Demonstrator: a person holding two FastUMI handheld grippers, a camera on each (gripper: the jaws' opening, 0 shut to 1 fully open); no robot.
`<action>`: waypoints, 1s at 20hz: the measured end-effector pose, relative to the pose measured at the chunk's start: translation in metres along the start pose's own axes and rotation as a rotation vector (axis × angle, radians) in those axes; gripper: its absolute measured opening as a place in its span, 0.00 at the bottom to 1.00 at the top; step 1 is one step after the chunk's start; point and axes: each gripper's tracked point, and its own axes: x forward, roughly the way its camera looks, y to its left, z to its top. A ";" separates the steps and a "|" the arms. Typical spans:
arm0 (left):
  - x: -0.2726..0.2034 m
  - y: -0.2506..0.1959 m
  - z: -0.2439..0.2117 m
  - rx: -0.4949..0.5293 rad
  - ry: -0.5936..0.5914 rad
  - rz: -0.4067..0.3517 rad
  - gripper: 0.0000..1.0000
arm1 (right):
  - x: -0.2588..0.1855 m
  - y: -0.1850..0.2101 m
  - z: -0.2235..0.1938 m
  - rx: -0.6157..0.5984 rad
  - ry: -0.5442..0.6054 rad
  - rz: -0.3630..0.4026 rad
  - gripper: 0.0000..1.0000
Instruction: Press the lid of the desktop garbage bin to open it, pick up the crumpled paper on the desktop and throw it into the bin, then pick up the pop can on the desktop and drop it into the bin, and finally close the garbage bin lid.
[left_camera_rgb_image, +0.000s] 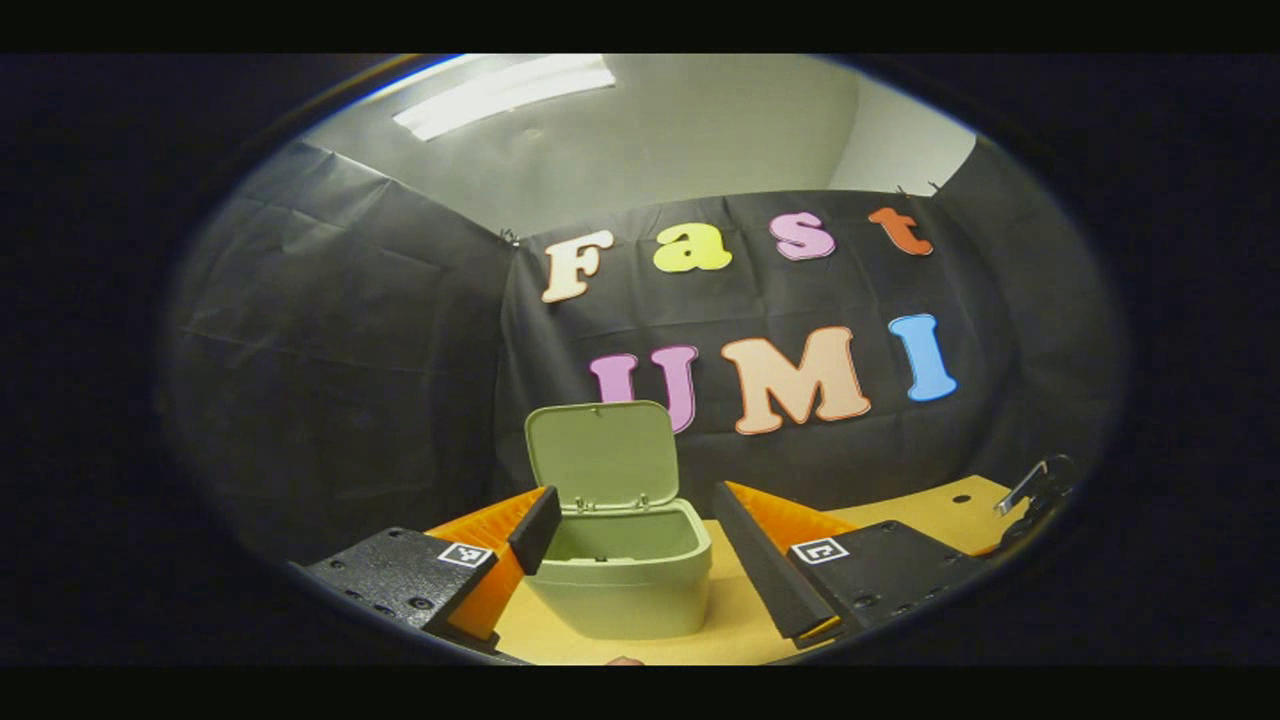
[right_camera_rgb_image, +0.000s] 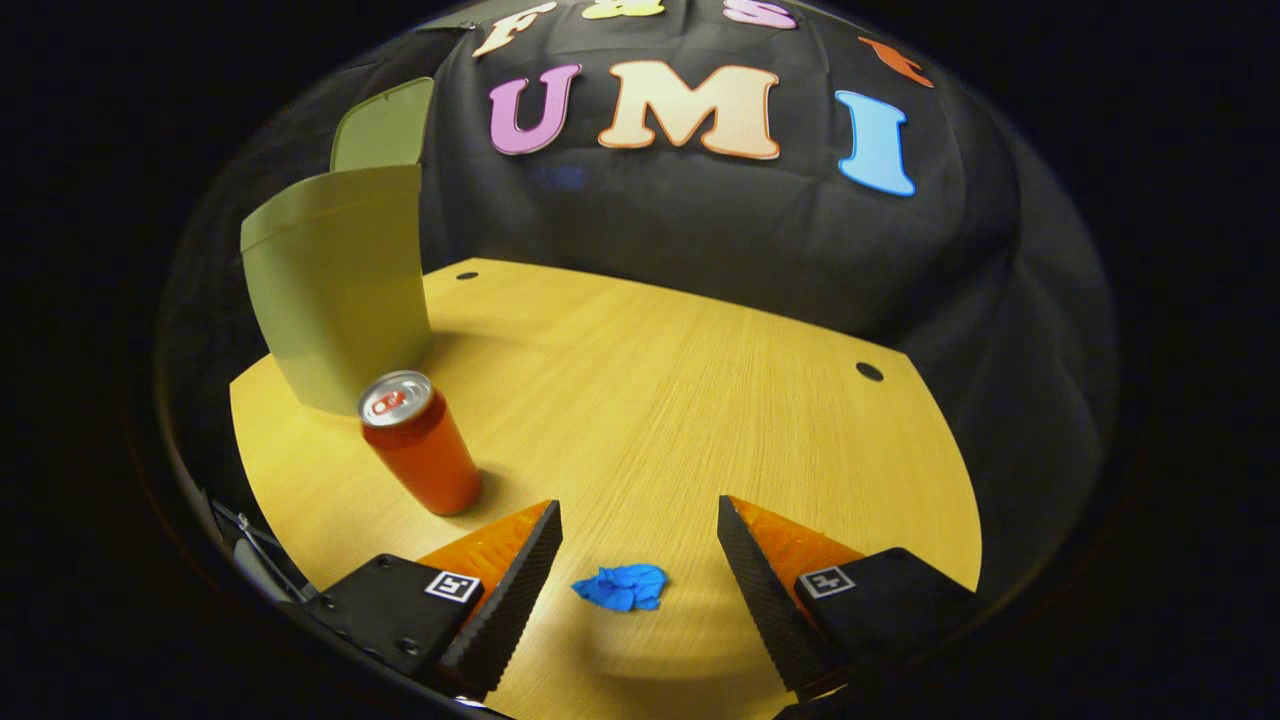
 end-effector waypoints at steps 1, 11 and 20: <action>-0.001 0.004 0.000 0.009 0.001 0.007 0.93 | 0.005 0.001 -0.008 0.008 0.031 0.005 0.99; -0.009 0.025 -0.004 0.031 0.030 0.054 0.99 | 0.021 0.010 -0.063 0.037 0.216 0.023 0.61; -0.007 0.038 -0.011 0.034 0.033 0.044 0.99 | -0.002 0.021 0.003 0.103 0.059 0.052 0.14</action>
